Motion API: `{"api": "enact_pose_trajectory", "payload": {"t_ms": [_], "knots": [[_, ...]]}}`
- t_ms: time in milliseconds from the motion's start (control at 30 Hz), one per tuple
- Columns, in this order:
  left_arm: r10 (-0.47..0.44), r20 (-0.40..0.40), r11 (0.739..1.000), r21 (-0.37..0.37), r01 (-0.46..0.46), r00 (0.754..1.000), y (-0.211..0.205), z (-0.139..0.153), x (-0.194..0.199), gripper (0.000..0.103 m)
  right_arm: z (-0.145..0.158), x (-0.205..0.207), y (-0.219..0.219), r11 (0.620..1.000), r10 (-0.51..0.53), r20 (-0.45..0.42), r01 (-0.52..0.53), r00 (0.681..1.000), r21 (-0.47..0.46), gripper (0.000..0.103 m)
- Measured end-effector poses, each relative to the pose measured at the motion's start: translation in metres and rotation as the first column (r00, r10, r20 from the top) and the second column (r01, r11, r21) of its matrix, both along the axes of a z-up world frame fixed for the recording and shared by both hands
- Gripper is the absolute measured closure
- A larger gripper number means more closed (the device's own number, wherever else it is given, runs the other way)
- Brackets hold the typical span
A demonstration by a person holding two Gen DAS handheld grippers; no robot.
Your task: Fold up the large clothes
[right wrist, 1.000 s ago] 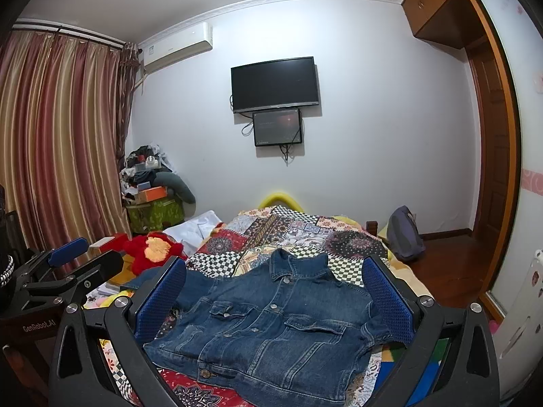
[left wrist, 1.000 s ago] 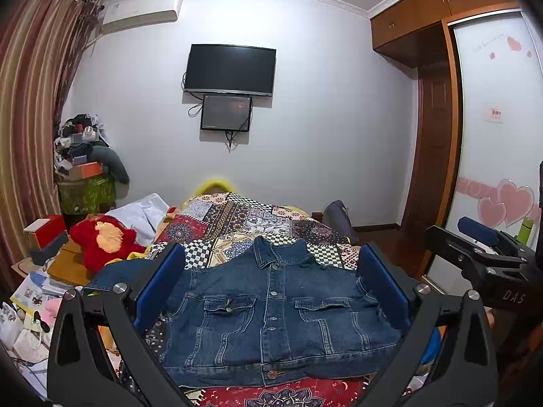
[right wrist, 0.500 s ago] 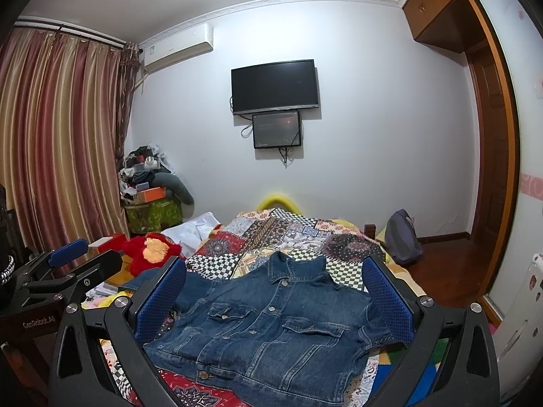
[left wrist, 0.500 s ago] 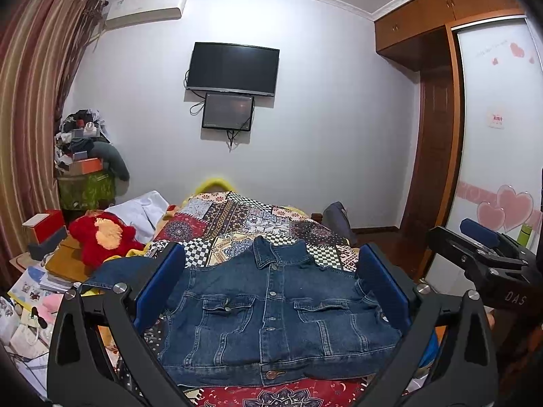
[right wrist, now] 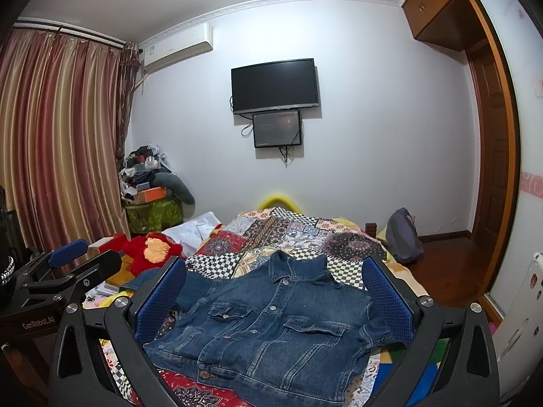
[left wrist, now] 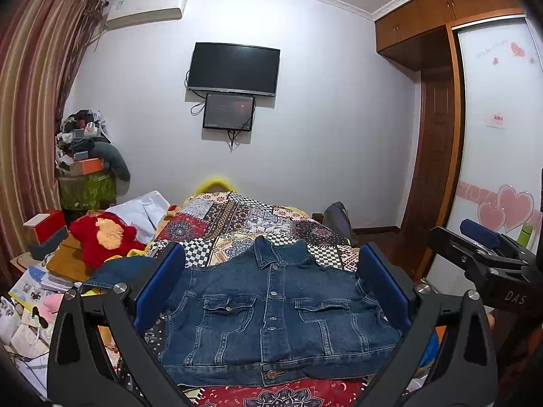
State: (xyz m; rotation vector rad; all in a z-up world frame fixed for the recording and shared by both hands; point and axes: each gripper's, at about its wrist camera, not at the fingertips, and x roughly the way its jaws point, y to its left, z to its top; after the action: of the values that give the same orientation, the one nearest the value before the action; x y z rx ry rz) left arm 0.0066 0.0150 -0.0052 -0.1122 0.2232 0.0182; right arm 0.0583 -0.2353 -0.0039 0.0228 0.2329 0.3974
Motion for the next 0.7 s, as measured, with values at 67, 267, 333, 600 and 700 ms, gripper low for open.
{"api": "enact_pose_trajectory", "payload": {"t_ms": [67, 267, 333, 600, 700], "knots": [[0.0, -0.001, 1.0, -0.003, 0.0, 1.0, 0.0002, -0.0006, -0.0004, 0.0, -0.0003, 0.0004, 0.0001, 1.0, 0.0, 0.0, 0.0, 1.0, 0.0, 0.0], [0.0, -0.002, 1.0, -0.003, 0.0, 1.0, 0.0003, -0.0011, -0.0005, 0.0, -0.0003, 0.0005, -0.0003, 1.0, 0.0, -0.001, 0.0, 1.0, 0.001, 0.0], [0.001, -0.001, 1.0, -0.003, -0.001, 1.0, 0.0004, -0.001, -0.0005, 0.0, -0.0005, 0.0011, -0.0001, 1.0, 0.0, -0.001, 0.0, 1.0, 0.001, 0.0], [0.0, -0.002, 1.0, -0.003, 0.0, 1.0, 0.0002, -0.0018, 0.0, 0.0, -0.0005, -0.0002, -0.0002, 1.0, -0.003, -0.006, 0.003, 1.0, 0.002, 0.0], [0.0, -0.004, 1.0, -0.006, 0.0, 1.0, 0.0006, -0.0025, 0.0001, 0.0, -0.0015, 0.0007, -0.0006, 1.0, -0.003, -0.007, 0.003, 1.0, 0.001, 0.0]]}}
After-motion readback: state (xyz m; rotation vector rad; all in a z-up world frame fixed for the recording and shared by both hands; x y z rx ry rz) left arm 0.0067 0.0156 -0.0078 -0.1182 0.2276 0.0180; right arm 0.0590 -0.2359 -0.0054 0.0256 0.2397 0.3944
